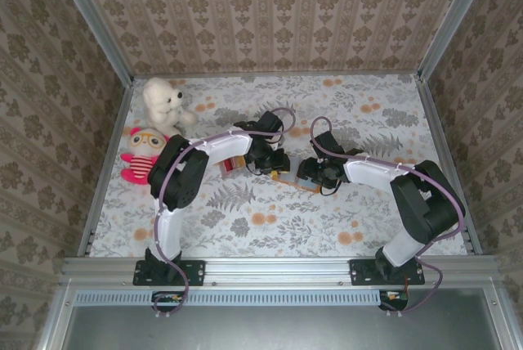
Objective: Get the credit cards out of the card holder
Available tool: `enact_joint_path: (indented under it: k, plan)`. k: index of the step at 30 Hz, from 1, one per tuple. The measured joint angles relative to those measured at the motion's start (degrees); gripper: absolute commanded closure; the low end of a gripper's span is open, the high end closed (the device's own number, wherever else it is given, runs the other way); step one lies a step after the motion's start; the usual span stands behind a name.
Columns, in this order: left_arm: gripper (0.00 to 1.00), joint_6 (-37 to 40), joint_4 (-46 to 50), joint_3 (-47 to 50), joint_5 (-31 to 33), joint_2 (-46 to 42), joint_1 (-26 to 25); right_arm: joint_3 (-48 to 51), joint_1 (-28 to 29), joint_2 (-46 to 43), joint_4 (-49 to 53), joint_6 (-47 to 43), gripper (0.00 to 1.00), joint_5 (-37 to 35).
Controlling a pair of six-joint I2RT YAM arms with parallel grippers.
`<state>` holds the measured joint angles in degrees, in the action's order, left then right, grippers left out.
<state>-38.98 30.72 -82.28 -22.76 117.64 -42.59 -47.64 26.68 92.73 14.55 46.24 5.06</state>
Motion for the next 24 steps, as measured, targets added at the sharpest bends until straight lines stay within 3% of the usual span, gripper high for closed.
enact_joint_path:
  k: [16, 24]
  plan:
    - [0.68, 1.29, 2.71, -2.54, 1.49, 1.49, -0.94, 0.35, 0.00, -0.31, -0.28, -0.02, 0.41, 0.04]
    - [0.69, 1.31, 2.56, -2.62, -0.74, 1.66, -0.96, 2.21, -0.63, -1.55, -2.05, -0.07, 0.53, 0.83]
